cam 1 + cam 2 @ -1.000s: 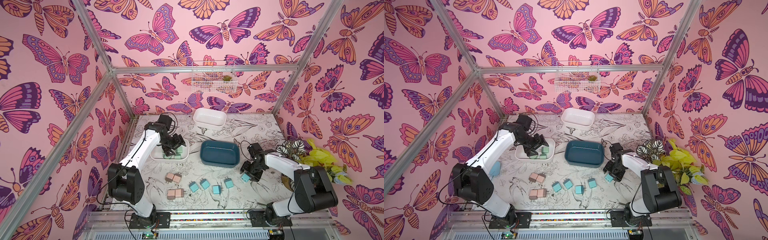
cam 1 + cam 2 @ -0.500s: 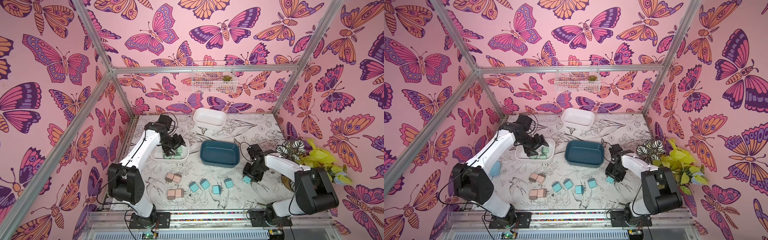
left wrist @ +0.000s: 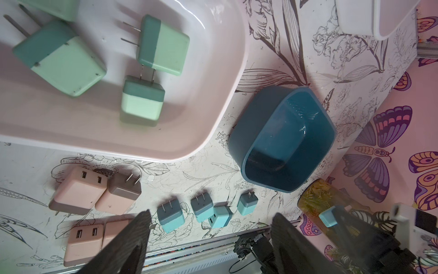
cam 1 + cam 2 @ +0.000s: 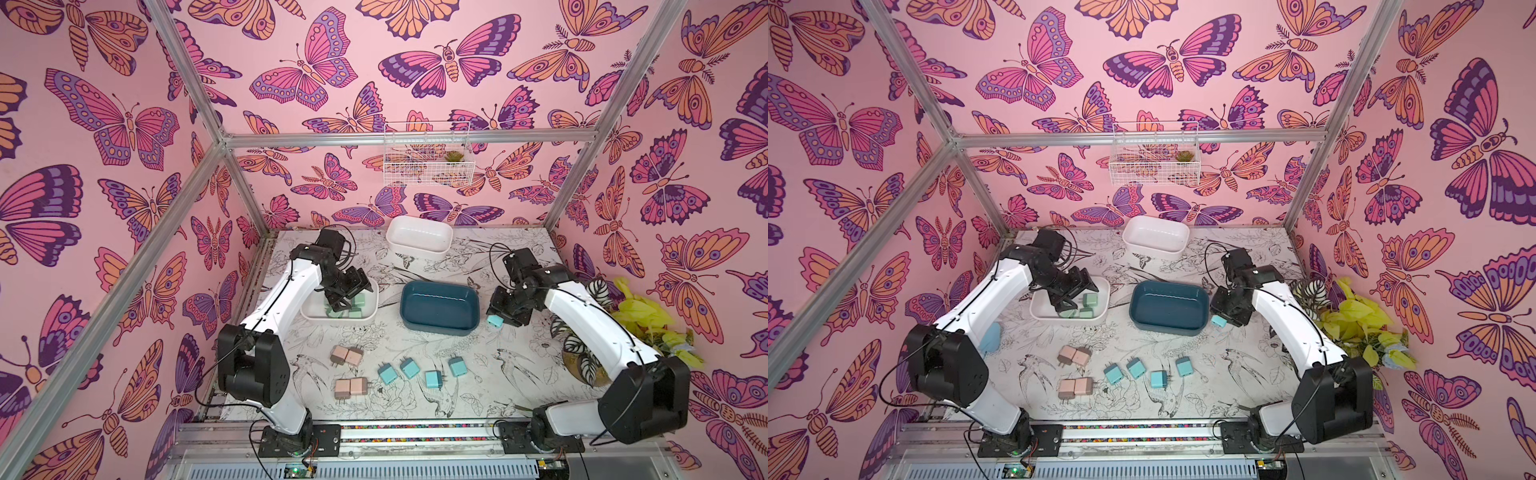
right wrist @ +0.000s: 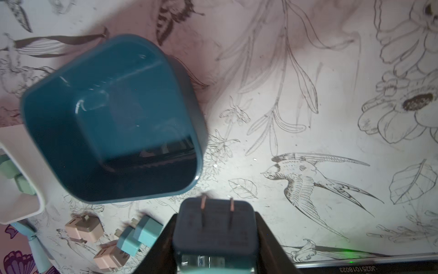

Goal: Place the plugs by color into the storage box
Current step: Place the plug in the storage box.

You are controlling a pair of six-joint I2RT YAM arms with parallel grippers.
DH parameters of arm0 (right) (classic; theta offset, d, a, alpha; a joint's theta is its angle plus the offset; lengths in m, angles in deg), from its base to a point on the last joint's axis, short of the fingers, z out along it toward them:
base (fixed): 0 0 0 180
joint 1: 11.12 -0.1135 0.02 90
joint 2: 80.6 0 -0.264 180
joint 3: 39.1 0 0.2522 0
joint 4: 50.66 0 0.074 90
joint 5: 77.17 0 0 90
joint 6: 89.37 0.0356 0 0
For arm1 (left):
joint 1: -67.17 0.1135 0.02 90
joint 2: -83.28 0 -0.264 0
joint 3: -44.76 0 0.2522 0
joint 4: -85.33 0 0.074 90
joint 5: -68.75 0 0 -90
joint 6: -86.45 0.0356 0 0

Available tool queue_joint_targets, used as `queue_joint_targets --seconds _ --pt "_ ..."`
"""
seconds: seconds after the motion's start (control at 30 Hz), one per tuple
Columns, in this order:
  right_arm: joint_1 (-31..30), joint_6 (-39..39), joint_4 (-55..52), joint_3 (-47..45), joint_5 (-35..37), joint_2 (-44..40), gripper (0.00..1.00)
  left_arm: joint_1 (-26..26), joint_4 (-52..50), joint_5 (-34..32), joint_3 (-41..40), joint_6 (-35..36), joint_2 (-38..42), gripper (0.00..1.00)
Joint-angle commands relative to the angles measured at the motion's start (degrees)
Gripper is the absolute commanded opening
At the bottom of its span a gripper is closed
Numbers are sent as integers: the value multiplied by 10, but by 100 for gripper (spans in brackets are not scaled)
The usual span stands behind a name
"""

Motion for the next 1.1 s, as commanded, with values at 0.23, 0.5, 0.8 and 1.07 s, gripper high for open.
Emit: queue_joint_targets --seconds 0.23,0.5,0.8,1.07 --pt "-121 -41 -27 236 1 261 43 20 1 7 -24 4 20 82" --pt "-173 -33 -5 349 3 407 45 21 1 14 -23 -4 31 82" --pt "-191 -43 -14 410 0 492 60 21 -1 17 -30 -2 40 82" --pt "-189 -69 -69 399 73 369 79 20 -1 16 -20 -2 34 82"
